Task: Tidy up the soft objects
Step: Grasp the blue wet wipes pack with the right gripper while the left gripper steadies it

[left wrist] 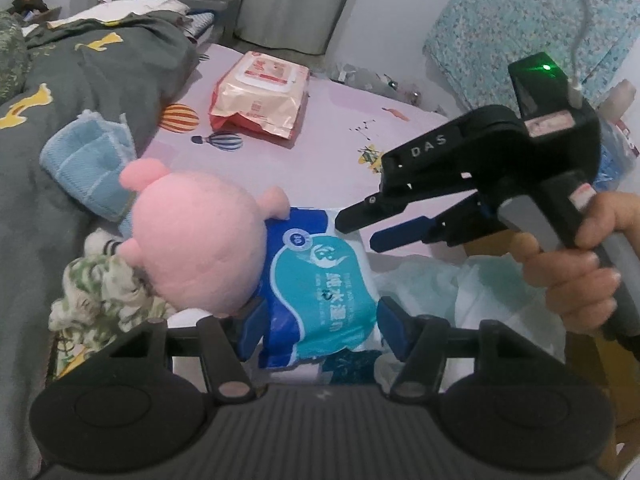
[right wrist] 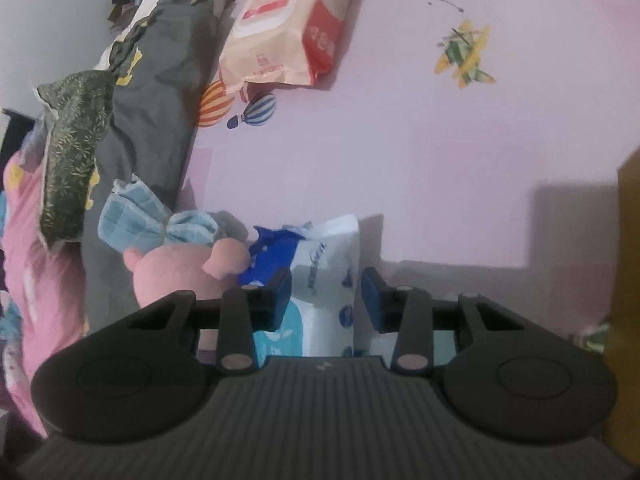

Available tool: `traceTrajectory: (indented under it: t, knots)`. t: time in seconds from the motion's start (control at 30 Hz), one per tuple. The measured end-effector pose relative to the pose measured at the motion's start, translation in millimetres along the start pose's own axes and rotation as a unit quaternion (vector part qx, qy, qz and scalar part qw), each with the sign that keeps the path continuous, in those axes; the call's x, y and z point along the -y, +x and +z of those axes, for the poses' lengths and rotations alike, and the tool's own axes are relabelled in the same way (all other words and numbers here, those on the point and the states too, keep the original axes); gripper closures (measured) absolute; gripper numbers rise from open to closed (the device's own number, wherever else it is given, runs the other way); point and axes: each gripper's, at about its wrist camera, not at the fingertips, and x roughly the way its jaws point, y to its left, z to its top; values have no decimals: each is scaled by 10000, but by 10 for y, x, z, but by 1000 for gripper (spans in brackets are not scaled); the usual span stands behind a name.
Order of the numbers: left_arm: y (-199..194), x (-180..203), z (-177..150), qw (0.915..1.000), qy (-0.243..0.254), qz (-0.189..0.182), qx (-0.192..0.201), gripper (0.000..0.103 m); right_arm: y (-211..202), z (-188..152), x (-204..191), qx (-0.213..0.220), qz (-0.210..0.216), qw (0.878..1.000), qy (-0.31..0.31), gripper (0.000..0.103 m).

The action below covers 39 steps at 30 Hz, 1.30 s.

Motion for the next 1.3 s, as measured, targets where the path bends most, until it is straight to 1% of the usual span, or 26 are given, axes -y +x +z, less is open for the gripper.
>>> traceTrajectory:
  t: [0.1, 0.2, 0.27, 0.3, 0.4, 0.5, 0.7, 0.8, 0.93, 1.03, 1.13, 1.23, 1.3]
  knots:
    - [124, -5, 122, 9993, -187, 134, -285, 41, 16, -14, 39, -109, 124, 9998, 106, 62]
    - [273, -30, 226, 9974, -296, 90, -655, 38, 92, -1, 64, -261, 265, 9991, 185, 61]
    - [375, -64, 294, 9952, -380, 195, -881, 37, 144, 2, 82, -376, 363, 9983, 253, 61]
    - [403, -86, 313, 9942, -460, 247, -941, 38, 167, -1, 88, -425, 384, 9980, 269, 60]
    - [491, -150, 384, 9911, -669, 162, -1138, 36, 222, -23, 108, -546, 464, 9969, 336, 55]
    - [563, -158, 462, 9888, -690, 163, -1311, 34, 254, -35, 120, -598, 486, 9963, 384, 53]
    - [710, -180, 544, 9850, -833, 86, -1506, 30, 308, -39, 188, -617, 590, 9948, 561, 51]
    - [762, -189, 560, 9844, -924, 23, -1500, 28, 337, -49, 251, -604, 690, 9935, 681, 51]
    - [722, -169, 580, 9850, -986, -74, -1415, 28, 293, -55, 266, -465, 797, 9930, 740, 57]
    - [575, -102, 605, 9887, -868, -63, -1223, 29, 180, -72, 217, -300, 896, 9937, 609, 60]
    - [380, 13, 639, 9922, -708, -85, -1025, 29, 16, -75, 159, -153, 974, 9938, 505, 61]
    - [153, 162, 683, 9954, -512, -59, -810, 29, -218, -100, 99, 17, 1075, 9933, 429, 61]
    - [-31, 290, 710, 9972, -373, -110, -636, 29, -423, -144, 56, 185, 1175, 9922, 380, 61]
